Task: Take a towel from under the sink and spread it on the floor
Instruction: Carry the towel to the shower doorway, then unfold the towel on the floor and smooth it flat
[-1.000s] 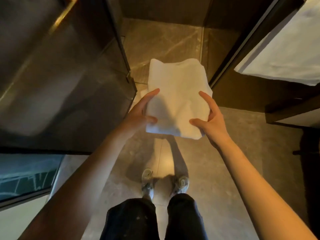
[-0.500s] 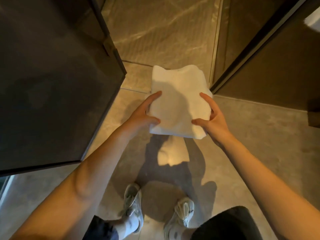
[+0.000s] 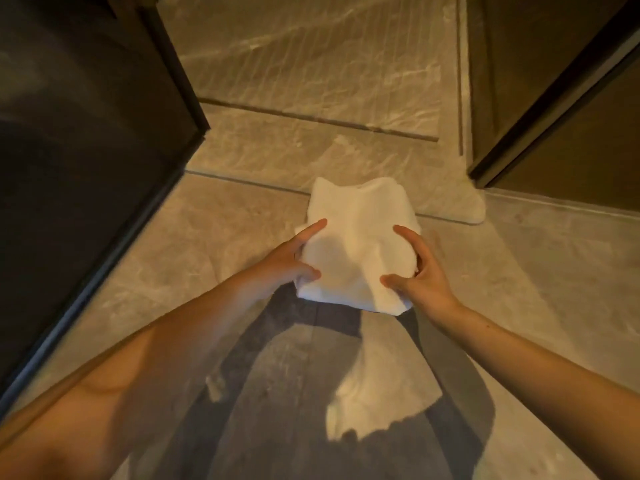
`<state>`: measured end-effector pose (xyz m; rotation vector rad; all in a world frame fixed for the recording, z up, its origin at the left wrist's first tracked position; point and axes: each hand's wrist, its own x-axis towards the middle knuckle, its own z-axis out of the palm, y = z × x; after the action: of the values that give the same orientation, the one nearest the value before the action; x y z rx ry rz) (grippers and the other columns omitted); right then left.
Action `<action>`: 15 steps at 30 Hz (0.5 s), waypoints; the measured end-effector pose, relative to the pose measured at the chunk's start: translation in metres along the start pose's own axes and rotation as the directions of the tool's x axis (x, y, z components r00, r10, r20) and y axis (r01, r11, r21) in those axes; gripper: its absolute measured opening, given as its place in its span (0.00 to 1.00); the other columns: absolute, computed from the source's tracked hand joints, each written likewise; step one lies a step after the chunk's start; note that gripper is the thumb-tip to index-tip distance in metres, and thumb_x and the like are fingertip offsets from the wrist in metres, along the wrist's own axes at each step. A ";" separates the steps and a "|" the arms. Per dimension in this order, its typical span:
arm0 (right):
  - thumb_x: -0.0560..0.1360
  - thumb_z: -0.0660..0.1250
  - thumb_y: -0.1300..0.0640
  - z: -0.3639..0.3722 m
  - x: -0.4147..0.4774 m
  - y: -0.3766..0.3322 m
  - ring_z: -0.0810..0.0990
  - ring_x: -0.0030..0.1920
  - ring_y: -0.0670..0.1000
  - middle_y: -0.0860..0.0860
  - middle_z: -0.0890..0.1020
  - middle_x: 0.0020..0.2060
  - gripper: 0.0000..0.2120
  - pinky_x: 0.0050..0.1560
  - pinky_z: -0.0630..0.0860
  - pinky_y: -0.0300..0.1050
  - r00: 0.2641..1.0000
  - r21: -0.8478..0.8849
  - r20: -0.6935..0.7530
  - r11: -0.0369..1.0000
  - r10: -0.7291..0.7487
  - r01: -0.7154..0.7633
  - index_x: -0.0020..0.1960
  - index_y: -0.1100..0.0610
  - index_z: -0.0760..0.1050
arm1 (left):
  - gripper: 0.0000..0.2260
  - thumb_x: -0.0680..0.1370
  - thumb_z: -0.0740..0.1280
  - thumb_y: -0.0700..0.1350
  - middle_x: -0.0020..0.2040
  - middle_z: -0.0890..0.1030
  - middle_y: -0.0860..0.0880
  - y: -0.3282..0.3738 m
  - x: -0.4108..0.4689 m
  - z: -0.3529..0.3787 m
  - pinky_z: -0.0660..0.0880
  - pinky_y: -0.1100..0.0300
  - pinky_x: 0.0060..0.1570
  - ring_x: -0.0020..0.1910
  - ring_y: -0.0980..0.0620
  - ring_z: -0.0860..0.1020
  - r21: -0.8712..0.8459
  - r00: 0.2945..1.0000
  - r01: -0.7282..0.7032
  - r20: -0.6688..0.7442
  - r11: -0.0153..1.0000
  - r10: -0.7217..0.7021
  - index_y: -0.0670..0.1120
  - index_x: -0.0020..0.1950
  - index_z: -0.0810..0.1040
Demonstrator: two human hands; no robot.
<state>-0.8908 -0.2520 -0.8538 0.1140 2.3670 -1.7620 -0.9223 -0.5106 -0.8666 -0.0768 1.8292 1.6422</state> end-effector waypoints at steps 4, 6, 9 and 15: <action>0.66 0.74 0.75 0.017 0.004 0.043 0.71 0.59 0.42 0.48 0.70 0.64 0.38 0.50 0.71 0.23 0.998 -0.048 -0.056 0.999 0.014 -0.017 0.72 0.59 0.66 | 0.38 0.72 0.68 0.34 0.68 0.64 0.58 -0.034 0.027 0.004 0.77 0.61 0.42 0.58 0.55 0.72 0.014 0.995 0.090 -0.044 0.996 -0.090 0.75 0.66 0.64; 0.65 0.75 0.74 0.021 -0.004 0.056 0.69 0.59 0.43 0.48 0.69 0.62 0.39 0.47 0.69 0.21 0.997 -0.087 -0.065 0.994 0.053 -0.058 0.72 0.58 0.64 | 0.38 0.72 0.68 0.36 0.66 0.63 0.57 -0.043 0.027 0.007 0.76 0.65 0.35 0.54 0.57 0.71 0.060 0.991 0.118 -0.070 0.991 -0.113 0.74 0.68 0.63; 0.67 0.75 0.72 0.021 -0.017 0.064 0.69 0.58 0.50 0.48 0.68 0.59 0.39 0.41 0.69 0.22 0.984 -0.120 -0.010 0.977 0.177 -0.177 0.71 0.56 0.62 | 0.39 0.72 0.69 0.37 0.72 0.61 0.55 -0.053 0.019 0.015 0.75 0.63 0.40 0.61 0.51 0.68 0.176 0.987 0.158 -0.029 0.972 -0.155 0.68 0.74 0.59; 0.77 0.58 0.42 0.019 -0.005 0.049 0.55 0.76 0.62 0.61 0.56 0.77 0.35 0.72 0.57 0.58 0.995 -0.706 -0.091 0.708 -0.041 -0.035 0.80 0.51 0.51 | 0.38 0.73 0.59 0.61 0.79 0.46 0.42 -0.047 0.018 0.034 0.56 0.40 0.72 0.75 0.37 0.50 0.918 0.935 0.120 -0.232 0.378 0.267 0.60 0.77 0.43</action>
<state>-0.8751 -0.2554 -0.9044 0.0842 2.9285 -0.7297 -0.8996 -0.4824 -0.9151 0.2442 2.8304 0.3801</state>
